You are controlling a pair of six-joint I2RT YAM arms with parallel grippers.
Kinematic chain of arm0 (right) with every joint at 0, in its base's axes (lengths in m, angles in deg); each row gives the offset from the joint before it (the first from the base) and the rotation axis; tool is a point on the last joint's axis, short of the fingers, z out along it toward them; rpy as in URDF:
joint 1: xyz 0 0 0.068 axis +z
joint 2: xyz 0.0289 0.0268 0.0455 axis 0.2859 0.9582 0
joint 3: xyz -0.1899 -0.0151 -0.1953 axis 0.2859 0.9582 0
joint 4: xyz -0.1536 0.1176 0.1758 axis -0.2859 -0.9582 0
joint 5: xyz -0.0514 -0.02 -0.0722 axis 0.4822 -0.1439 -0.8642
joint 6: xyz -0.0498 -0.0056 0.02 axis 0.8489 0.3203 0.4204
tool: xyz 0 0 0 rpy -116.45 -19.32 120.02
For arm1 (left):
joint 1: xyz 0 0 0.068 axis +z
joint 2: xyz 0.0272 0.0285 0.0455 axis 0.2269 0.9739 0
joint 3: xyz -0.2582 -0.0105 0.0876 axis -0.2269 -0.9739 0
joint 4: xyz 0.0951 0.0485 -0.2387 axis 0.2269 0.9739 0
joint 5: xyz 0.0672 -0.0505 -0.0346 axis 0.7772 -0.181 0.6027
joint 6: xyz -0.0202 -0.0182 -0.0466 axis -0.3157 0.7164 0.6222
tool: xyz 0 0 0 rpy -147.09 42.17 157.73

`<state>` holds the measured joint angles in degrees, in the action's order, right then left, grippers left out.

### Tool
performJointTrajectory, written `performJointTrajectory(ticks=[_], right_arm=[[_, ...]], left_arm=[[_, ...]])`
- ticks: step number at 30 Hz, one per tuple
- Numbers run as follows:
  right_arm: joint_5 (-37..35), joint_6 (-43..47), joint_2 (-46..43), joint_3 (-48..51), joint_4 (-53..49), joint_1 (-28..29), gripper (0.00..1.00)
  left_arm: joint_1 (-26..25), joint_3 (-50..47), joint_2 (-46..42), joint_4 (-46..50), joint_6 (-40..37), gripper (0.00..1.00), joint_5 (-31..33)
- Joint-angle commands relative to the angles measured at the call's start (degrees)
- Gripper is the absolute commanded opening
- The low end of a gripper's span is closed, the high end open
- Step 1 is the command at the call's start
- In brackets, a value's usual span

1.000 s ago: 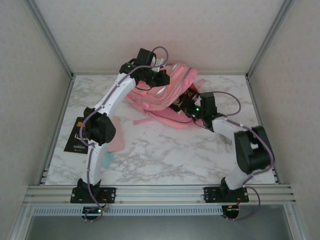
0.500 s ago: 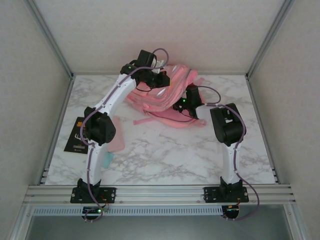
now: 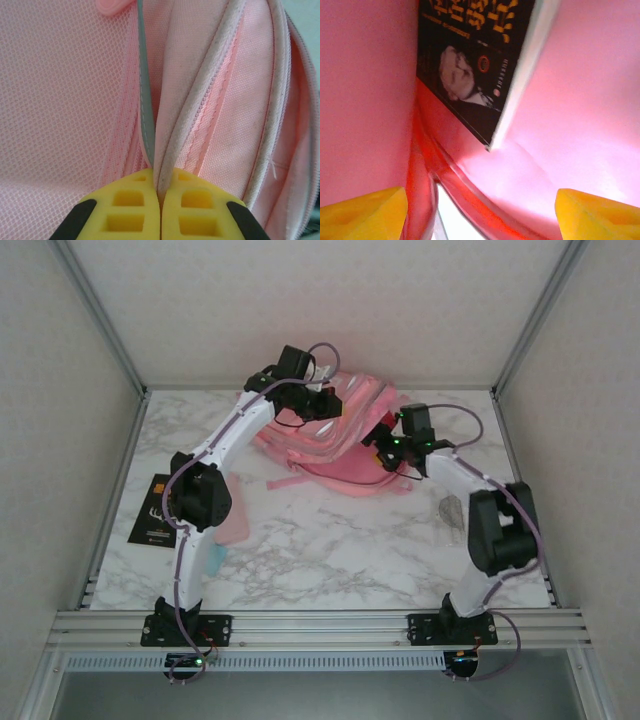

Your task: Pack the student bag

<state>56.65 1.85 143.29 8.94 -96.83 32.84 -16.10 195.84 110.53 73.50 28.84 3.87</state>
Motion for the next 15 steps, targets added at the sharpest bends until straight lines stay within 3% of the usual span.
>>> performJointTrajectory(ticks=[1, 4, 5, 7, 9, 11, 15], right_arm=[[-8.25, 11.28, -8.24, 1.67, -19.04, -1.09, 0.78], [-14.32, 15.21, -15.75, 1.66, -26.81, -0.98, 0.78], [-15.51, 15.81, -18.19, 1.8, -28.01, -0.9, 0.78], [-16.48, 16.4, -22.05, 2.03, -28.86, -0.7, 0.8], [-15.84, 16.62, -25.05, 2.38, -27.94, -0.35, 0.82], [-14.74, 16.65, -26.34, 2.33, -26.56, 0.25, 0.85], [-12.42, 16.47, -25.28, 1.61, -23.19, 2.97, 0.89]], left_arm=[[0.47, -1.52, -3.34, -4.53, 1.09, 0.0, 0.18], [0.38, -3.09, -3.52, -5.41, 2.3, 0.0, 0.35], [0.38, -3.68, -3.84, -5.47, 2.76, 0.09, 0.44], [0.39, -5.44, -5.08, -5.42, 3.14, 0.45, 1.02], [0.46, -9.02, -7.84, -5.41, 3.11, 0.69, 3.14], [0.72, -13.36, -11.64, -5.73, 2.51, 0.85, 5.9], [2.97, -23.94, -20.31, -6.31, 1.56, 1.0, 11.31]])
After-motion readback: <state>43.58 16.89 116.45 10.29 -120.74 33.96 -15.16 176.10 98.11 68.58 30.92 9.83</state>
